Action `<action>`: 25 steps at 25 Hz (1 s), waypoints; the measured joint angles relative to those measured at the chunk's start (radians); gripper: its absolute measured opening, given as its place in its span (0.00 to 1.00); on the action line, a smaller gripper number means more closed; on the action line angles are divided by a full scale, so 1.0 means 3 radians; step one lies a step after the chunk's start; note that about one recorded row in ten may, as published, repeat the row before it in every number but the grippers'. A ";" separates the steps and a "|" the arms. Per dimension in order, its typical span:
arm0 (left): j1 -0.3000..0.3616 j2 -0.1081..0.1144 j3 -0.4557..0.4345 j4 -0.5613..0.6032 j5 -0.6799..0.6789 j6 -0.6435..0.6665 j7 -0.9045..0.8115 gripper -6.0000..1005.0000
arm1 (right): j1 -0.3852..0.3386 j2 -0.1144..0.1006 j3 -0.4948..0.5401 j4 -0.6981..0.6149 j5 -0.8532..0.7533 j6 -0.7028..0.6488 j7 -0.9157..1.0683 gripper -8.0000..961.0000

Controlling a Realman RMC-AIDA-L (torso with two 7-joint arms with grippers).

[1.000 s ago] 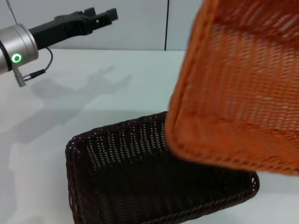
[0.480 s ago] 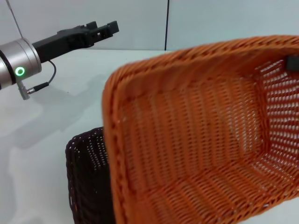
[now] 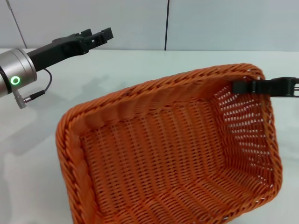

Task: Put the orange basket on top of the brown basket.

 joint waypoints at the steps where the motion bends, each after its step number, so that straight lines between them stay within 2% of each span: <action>1: 0.0001 0.0000 0.0002 0.0001 -0.0001 0.0001 0.0008 0.82 | 0.0013 0.0003 -0.0013 0.0025 -0.0008 0.0026 -0.0001 0.38; 6: 0.0002 0.0005 -0.0002 0.0006 -0.0004 0.0017 0.0034 0.82 | 0.0066 0.0013 -0.0025 0.0140 -0.0205 0.0214 0.0061 0.38; 10: -0.0003 0.0013 -0.0014 0.0007 -0.0004 0.0027 0.0066 0.82 | 0.0078 -0.0016 -0.0003 0.0144 -0.0483 0.0376 0.0195 0.38; 18: -0.0079 0.0015 -0.0003 0.0040 -0.0004 0.0105 0.0121 0.82 | 0.0021 -0.0018 0.0009 0.0088 -0.0499 0.0457 0.0150 0.41; 25: -0.0100 0.0012 0.0015 0.0064 -0.0003 0.0146 0.0127 0.82 | -0.0030 -0.0027 0.0169 -0.0012 -0.0450 0.0384 0.0012 0.79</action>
